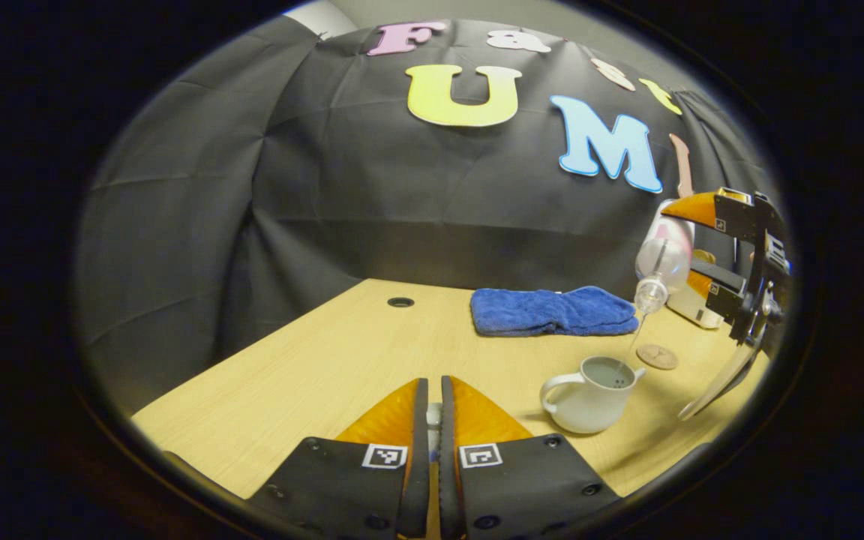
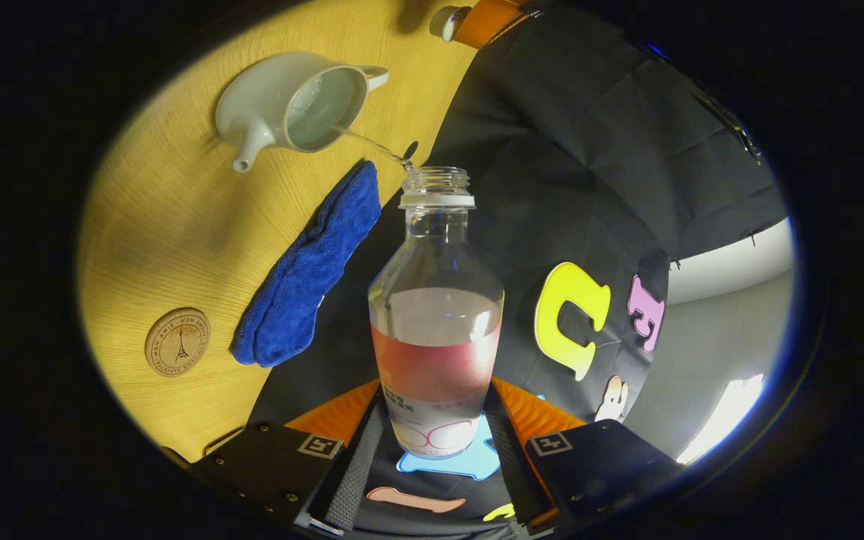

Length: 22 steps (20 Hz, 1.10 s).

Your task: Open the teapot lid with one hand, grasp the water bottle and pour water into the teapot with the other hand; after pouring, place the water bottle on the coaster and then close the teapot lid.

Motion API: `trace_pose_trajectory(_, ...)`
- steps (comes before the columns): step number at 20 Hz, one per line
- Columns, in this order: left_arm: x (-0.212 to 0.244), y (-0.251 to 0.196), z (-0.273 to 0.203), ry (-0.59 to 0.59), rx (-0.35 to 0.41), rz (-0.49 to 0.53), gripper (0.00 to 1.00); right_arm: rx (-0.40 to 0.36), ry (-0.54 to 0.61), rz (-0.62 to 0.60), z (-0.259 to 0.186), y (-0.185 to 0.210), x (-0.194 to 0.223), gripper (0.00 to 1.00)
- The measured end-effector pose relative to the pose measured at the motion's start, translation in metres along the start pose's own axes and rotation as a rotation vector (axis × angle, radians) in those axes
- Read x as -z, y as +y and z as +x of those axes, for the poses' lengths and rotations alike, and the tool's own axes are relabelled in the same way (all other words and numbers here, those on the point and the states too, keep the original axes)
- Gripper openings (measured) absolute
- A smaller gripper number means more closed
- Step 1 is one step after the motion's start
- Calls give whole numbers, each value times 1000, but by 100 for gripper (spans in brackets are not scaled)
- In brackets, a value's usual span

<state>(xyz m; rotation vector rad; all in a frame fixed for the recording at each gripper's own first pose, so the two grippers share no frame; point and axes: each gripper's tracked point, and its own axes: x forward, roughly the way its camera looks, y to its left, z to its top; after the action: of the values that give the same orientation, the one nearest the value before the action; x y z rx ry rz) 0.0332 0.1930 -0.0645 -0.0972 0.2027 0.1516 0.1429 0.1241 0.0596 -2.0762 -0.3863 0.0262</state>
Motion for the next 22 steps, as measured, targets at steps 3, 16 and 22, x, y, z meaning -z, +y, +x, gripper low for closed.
trace_pose_trajectory(3, -2, 0, 1, 1, -1, 1, 12, 38, -9, -28, 2, -9, -1, 75)
trace_pose_trajectory(16, -1, 0, 1, 2, 0, -2, 12, 116, -63, -117, 4, -38, -13, 75)
trace_pose_trajectory(22, -1, 0, 1, 1, -1, -3, 12, 116, -67, -121, 4, -38, -12, 75)
